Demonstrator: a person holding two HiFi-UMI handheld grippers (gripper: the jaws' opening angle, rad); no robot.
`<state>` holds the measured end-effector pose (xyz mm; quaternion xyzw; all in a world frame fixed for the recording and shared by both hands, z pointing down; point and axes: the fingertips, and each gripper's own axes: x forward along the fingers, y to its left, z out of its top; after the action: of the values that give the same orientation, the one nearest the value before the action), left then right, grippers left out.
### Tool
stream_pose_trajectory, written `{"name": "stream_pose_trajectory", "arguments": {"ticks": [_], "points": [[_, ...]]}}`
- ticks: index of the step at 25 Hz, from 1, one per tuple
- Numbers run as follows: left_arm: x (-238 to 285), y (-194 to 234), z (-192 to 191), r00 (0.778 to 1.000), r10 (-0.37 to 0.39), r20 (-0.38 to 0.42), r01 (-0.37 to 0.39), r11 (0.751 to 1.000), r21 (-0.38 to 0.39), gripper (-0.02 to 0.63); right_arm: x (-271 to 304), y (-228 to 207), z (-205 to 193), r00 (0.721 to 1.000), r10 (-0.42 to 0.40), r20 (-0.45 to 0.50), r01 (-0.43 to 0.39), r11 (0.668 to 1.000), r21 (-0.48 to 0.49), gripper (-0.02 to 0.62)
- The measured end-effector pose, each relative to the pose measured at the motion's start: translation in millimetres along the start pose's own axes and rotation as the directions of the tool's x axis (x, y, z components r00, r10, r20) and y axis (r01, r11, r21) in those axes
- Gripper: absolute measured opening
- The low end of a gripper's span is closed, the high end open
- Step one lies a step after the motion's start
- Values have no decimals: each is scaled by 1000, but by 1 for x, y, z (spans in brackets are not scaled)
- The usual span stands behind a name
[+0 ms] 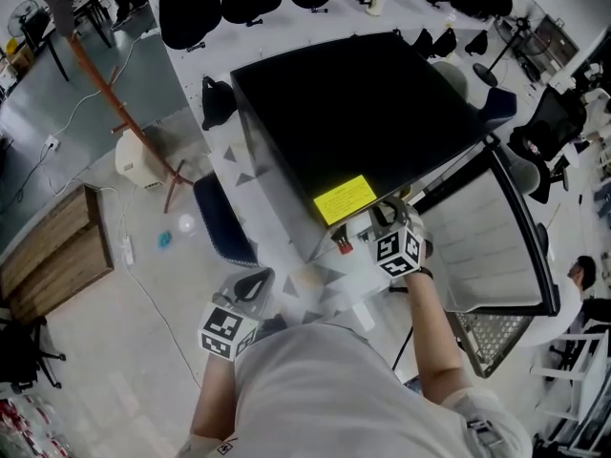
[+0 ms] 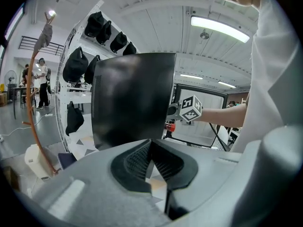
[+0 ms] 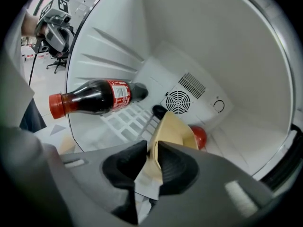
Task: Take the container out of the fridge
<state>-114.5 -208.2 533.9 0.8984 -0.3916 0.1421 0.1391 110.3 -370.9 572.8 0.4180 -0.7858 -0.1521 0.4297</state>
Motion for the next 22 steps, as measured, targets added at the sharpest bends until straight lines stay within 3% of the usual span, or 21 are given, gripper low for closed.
{"name": "stream_pose_trajectory", "arguments": {"ticks": [11, 22], "points": [[6, -22, 3, 999, -52, 1, 52, 998, 20, 9, -24, 5, -12, 1000, 6, -1, -6, 999, 50, 51], [30, -59, 3, 984, -174, -33, 175, 983, 54, 9, -77, 7, -33, 999, -31, 20, 27, 979, 204, 48]]}}
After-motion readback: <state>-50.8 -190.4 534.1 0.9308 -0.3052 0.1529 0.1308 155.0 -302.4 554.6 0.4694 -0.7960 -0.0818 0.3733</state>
